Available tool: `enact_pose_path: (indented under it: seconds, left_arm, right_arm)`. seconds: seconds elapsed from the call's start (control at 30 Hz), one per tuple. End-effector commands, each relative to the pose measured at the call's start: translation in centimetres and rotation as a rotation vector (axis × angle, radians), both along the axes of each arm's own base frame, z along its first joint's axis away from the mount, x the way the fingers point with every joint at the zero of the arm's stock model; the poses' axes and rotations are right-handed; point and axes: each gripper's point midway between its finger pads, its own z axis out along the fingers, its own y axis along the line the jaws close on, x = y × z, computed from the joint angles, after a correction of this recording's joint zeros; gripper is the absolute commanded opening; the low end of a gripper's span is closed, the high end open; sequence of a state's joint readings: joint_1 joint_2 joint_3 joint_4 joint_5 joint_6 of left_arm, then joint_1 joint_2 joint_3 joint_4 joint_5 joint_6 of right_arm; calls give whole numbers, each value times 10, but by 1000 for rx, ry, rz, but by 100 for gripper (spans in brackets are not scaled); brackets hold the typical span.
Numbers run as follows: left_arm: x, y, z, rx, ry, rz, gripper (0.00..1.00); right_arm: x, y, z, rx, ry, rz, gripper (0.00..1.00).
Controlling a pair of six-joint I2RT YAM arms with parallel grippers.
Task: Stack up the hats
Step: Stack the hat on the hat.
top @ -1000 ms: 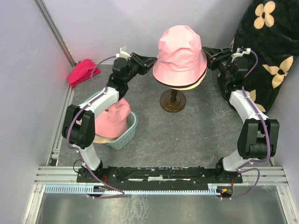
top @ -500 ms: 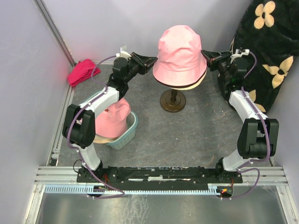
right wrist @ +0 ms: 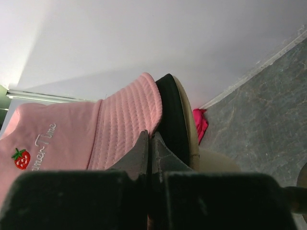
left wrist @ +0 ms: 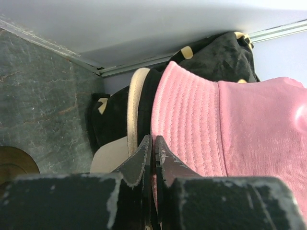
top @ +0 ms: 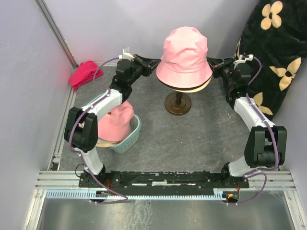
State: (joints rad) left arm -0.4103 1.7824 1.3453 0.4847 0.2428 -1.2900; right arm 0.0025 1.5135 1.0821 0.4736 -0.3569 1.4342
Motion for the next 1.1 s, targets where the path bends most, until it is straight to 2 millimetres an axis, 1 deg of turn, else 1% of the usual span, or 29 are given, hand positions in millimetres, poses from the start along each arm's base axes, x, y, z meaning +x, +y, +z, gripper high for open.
enact_pose_path:
  seconds: [0.0,0.07,0.27,0.5,0.6,0.77,0.83,0.93,1.07]
  left_arm:
    - [1,0,-9,38,26,10,5]
    - [1,-1,-13,52,38,11,3]
    - [3,-1,-27,93,86,21,3]
    - [4,-4,-40,128,129,14,3]
    - [4,-5,-46,146,147,11,3]
    - [2,-8,-61,191,195,5,3]
    - [1,-9,-67,198,211,6,3]
    - [0,-10,-70,201,219,4,3]
    - [1,-11,-62,199,200,1,3]
  right_arm:
    - [-6,9,-39,-72,104,25,1]
    - [-7,14,-42,-81,109,36,1]
    - [-11,24,-58,-110,142,53,1]
    - [-16,27,-74,-138,176,58,1]
    - [-19,28,-77,-155,183,60,1]
    - [-22,29,-85,-173,206,64,1]
    - [-24,31,-87,-177,208,69,1]
    - [-24,32,-87,-184,204,70,1]
    - [-24,30,-77,-202,184,62,1]
